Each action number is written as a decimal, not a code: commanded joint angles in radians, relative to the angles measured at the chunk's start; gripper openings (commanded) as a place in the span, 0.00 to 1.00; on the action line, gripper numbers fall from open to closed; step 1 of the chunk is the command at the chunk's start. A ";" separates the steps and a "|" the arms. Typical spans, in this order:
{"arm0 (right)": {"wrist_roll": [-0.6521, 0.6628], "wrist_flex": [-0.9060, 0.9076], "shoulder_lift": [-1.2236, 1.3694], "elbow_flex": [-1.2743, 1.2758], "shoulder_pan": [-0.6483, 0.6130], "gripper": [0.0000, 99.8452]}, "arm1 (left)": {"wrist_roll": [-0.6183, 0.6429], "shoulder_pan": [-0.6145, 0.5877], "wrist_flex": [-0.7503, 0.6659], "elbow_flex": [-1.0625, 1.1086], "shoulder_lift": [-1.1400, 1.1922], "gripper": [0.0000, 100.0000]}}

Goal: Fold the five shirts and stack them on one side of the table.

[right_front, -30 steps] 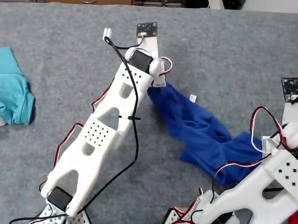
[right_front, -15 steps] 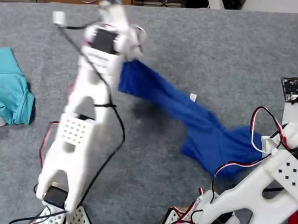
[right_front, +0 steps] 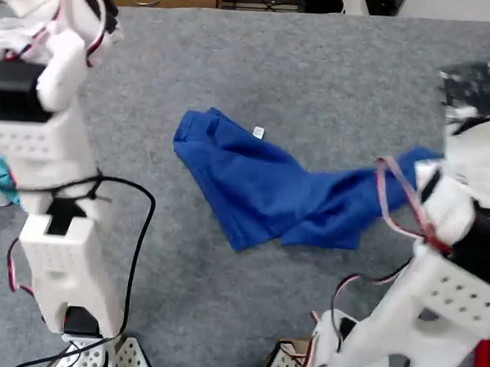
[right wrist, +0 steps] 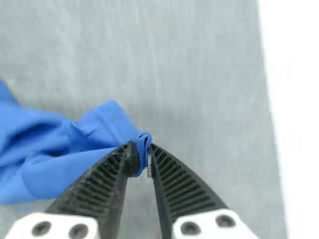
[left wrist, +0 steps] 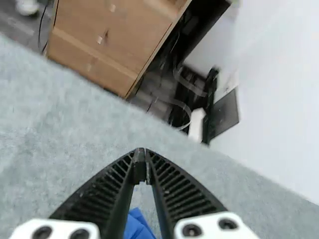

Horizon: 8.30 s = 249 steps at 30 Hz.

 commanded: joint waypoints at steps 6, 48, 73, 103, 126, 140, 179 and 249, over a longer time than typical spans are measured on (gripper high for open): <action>-0.014 -0.087 -0.012 -0.021 -0.243 0.01 | -0.063 0.172 0.012 0.781 -0.343 0.02; 0.087 -0.529 -0.013 0.587 -0.051 0.01 | -0.523 0.667 -1.094 2.506 -0.696 0.25; 0.052 -0.529 -0.012 0.593 -0.051 0.01 | -0.517 0.632 -0.855 2.315 -0.536 0.32; 0.054 -0.529 -0.013 0.608 -0.051 0.01 | -0.580 0.629 -0.802 2.182 -0.312 0.13; 0.057 -0.463 -0.077 0.579 -0.097 0.01 | -0.601 0.566 -0.394 1.637 -0.395 0.02; 0.052 -0.416 -0.579 0.496 -0.074 0.01 | -0.601 0.503 -0.032 0.979 -0.751 0.02; -0.029 -0.514 0.119 0.142 -0.320 0.01 | -0.635 0.063 -0.660 1.941 -1.152 0.02; -0.107 0.100 1.748 -1.655 -0.472 0.01 | -0.618 -0.031 -0.005 -0.052 0.865 0.02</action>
